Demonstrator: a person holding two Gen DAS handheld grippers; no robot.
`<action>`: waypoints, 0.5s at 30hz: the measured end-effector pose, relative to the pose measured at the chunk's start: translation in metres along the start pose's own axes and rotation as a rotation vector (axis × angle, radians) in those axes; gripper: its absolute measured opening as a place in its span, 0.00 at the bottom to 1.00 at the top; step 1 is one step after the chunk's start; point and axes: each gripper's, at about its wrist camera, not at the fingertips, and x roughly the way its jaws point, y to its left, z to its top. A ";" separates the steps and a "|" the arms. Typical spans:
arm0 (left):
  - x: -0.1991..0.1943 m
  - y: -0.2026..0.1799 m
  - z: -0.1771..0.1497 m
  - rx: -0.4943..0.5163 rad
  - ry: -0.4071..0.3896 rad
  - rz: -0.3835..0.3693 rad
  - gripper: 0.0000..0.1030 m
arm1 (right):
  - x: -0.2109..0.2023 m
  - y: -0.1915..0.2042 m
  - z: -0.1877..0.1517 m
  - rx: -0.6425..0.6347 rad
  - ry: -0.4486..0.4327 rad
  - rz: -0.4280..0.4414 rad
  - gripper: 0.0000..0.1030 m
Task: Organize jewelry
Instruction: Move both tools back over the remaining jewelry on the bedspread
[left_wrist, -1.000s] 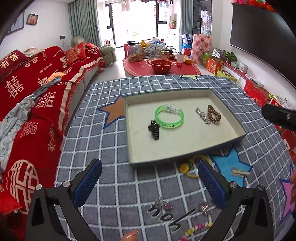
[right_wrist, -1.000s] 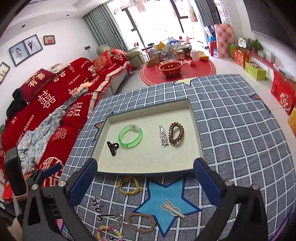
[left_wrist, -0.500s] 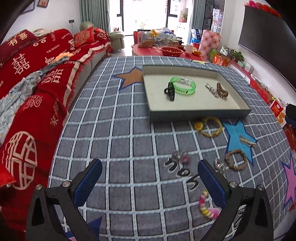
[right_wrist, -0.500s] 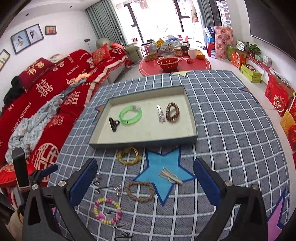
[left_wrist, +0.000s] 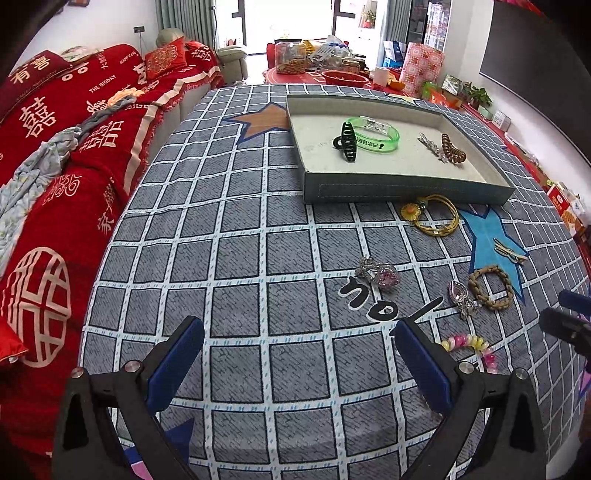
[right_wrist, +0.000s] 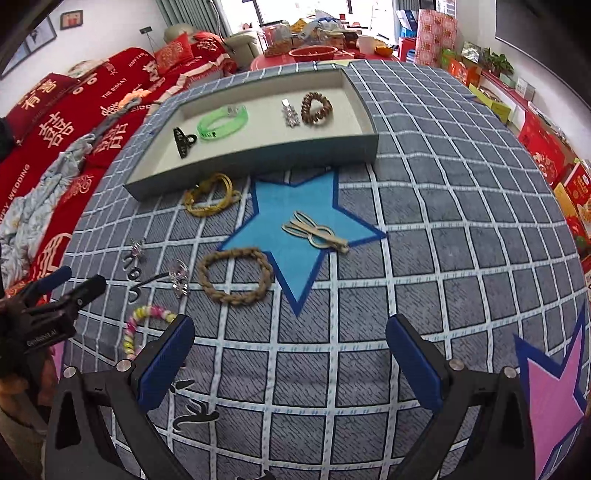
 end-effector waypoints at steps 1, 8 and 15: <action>0.002 -0.002 0.001 0.001 0.003 -0.004 1.00 | 0.002 -0.002 -0.001 0.007 0.005 -0.006 1.00; 0.014 -0.014 0.010 -0.001 0.023 -0.026 1.00 | 0.011 -0.002 0.003 0.018 0.012 -0.035 1.00; 0.025 -0.022 0.015 0.006 0.033 -0.020 1.00 | 0.021 0.010 0.006 -0.013 0.017 -0.059 1.00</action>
